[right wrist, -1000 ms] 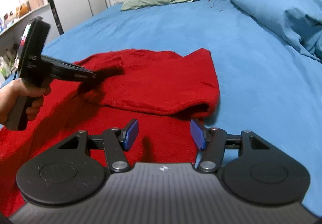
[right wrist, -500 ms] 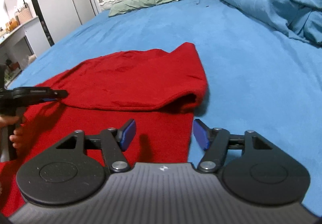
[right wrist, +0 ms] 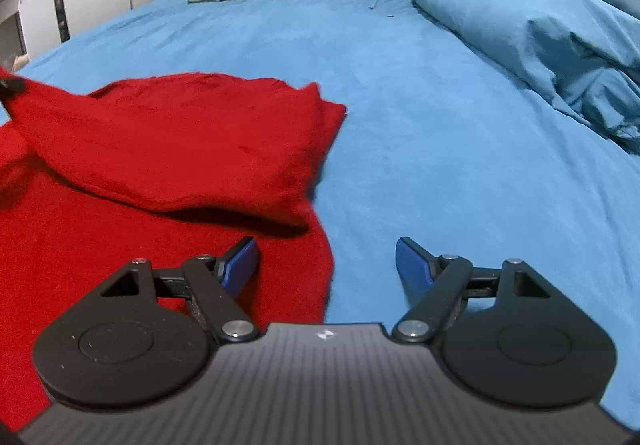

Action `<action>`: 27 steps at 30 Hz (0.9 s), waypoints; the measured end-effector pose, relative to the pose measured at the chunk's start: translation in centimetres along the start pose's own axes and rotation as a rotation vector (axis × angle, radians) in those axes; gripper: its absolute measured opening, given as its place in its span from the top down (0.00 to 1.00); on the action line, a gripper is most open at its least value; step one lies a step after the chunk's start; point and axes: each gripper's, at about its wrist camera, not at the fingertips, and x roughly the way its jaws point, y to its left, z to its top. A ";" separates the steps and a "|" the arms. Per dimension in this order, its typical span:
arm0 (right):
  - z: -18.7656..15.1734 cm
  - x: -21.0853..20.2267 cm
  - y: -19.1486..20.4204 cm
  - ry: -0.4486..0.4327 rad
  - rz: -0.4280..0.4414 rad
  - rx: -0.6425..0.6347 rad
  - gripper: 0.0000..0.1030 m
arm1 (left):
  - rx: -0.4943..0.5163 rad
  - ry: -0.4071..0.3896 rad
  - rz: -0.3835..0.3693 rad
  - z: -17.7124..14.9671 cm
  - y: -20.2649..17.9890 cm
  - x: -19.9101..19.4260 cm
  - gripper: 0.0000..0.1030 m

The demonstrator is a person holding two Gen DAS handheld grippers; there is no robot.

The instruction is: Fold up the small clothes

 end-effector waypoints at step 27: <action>4.1 -0.8 5.0 -0.002 0.179 -0.078 0.11 | 0.071 0.120 0.100 -3.1 6.3 -4.9 0.36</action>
